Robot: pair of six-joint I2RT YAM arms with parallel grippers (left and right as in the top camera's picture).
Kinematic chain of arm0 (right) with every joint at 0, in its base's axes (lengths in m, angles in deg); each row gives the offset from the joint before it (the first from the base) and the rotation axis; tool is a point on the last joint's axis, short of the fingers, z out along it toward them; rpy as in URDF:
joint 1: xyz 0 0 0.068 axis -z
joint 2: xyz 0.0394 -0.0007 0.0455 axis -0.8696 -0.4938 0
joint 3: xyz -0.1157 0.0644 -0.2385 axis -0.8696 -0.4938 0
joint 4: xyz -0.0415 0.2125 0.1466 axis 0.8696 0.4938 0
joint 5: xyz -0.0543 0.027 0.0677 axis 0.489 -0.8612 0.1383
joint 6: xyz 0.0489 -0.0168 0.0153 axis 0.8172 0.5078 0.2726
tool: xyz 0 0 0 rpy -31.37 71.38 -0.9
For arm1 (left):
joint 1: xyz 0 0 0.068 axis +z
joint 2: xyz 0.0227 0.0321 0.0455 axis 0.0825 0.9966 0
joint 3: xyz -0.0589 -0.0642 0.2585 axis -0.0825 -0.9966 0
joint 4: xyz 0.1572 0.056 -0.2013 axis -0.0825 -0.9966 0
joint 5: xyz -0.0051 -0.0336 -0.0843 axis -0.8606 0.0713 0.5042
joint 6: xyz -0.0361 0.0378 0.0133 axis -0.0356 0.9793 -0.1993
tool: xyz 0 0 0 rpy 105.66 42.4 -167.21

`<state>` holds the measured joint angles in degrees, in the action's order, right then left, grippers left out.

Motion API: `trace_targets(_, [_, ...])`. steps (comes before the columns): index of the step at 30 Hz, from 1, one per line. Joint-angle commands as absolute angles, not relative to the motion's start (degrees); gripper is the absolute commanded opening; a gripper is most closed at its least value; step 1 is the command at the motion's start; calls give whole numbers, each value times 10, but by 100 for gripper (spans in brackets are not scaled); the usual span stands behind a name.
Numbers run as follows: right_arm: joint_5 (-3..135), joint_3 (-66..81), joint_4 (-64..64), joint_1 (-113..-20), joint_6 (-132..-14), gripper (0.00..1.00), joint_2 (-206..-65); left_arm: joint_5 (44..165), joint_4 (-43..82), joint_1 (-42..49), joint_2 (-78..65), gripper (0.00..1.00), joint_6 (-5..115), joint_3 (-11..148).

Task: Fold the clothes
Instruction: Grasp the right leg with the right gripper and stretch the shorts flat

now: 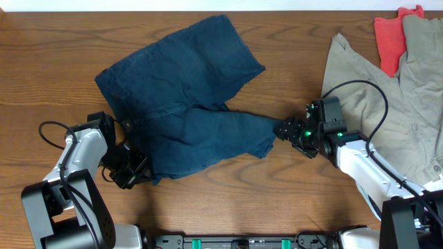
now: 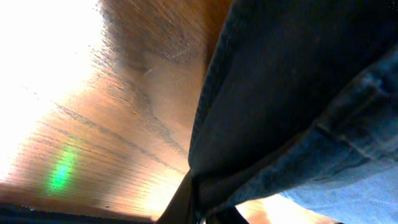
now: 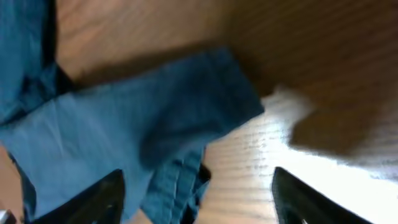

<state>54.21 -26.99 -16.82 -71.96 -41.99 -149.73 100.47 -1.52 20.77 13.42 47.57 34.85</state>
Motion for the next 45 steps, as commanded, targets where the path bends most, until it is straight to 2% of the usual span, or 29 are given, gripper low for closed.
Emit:
trace_targets(1, [570, -285, -196, -725, -361, 68, -1499, 1009, -18, 208, 130, 6, 485, 354])
trace_targets(8, [588, -287, -244, -734, -312, 64, -1552, 1009, -18, 208, 130, 6, 485, 354])
trace_targets(11, [588, -287, -278, -737, -309, 59, -1582, 1009, -18, 208, 130, 6, 485, 354])
trace_targets(12, [588, -287, -293, -737, -309, 54, -1592, 1009, -18, 208, 130, 6, 485, 354])
trace_targets(14, [588, -287, -305, -737, -309, 33, -1604, 1009, -19, 208, 130, 6, 485, 354])
trace_targets(15, [588, -287, -304, -734, -309, 11, -1604, 1009, -19, 208, 130, 6, 485, 354])
trace_targets(16, [588, -287, -303, -731, -310, 1, -1602, 1009, -21, 208, 129, 6, 485, 354])
trace_targets(20, [585, -283, -292, -692, -352, 1, -1554, 1014, -34, 208, 120, 6, 514, 364])
trace_targets(24, [581, -250, -221, -632, -423, 1, -1464, 1017, -79, 208, 84, 6, 540, 400])
trace_targets(31, [577, -100, 22, -569, -589, 1, -1336, 1046, -204, 185, -60, 6, 577, 483])
trace_targets(38, [626, 54, 226, -550, -664, 1, -1291, 1045, -264, 139, -221, 6, 577, 543])
trace_targets(42, [646, 117, 269, -550, -708, 2, -1287, 1036, -263, 138, -289, 6, 571, 549])
trace_targets(45, [646, 129, 263, -552, -722, 2, -1290, 980, -261, 138, -312, 6, 530, 549])
